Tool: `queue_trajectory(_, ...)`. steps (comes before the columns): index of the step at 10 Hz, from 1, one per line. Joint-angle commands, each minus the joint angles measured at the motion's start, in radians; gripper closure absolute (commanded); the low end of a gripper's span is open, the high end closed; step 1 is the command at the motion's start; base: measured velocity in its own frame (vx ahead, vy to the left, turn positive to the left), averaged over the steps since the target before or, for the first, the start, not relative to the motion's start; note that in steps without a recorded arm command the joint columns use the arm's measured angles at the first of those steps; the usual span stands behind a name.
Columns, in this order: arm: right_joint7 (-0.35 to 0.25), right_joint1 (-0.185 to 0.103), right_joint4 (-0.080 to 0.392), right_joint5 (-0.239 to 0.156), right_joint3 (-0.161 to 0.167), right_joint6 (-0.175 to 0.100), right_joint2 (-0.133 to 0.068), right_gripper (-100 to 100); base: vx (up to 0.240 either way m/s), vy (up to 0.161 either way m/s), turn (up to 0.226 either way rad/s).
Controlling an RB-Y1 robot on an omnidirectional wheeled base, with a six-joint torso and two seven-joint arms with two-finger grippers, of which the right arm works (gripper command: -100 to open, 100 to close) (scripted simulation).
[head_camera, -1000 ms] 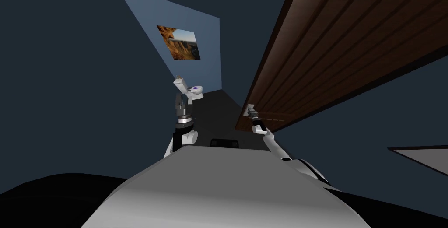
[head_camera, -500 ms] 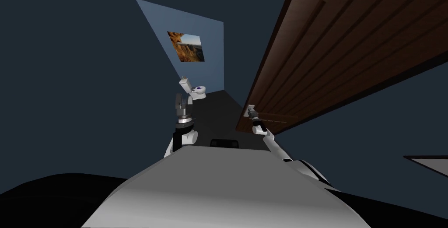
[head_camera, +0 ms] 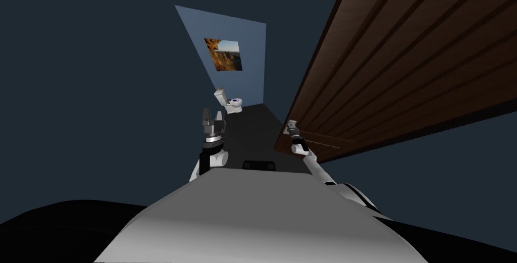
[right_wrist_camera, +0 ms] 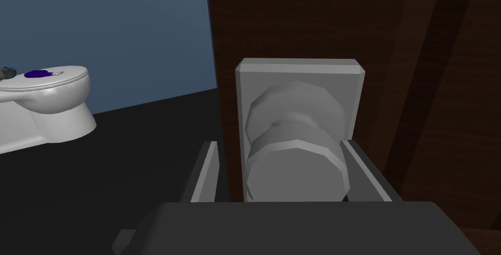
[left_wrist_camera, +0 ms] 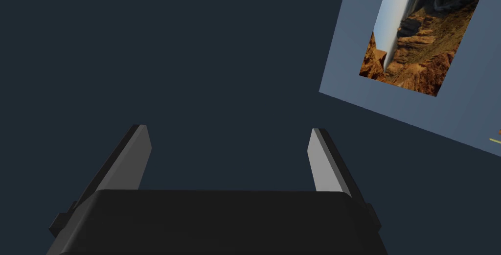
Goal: Pull the door open
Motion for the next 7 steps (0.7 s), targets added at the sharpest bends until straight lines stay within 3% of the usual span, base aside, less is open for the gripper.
queue_trajectory(1, 0.018, -0.011, -0.004, -0.01, 0.006, 0.001, 0.015, 100, -0.013, -0.033, 0.195)
queue_trajectory(7, 0.078, -0.027, 0.015, -0.057, -0.018, -0.007, 0.032, 100, -0.016, -0.032, 0.139)
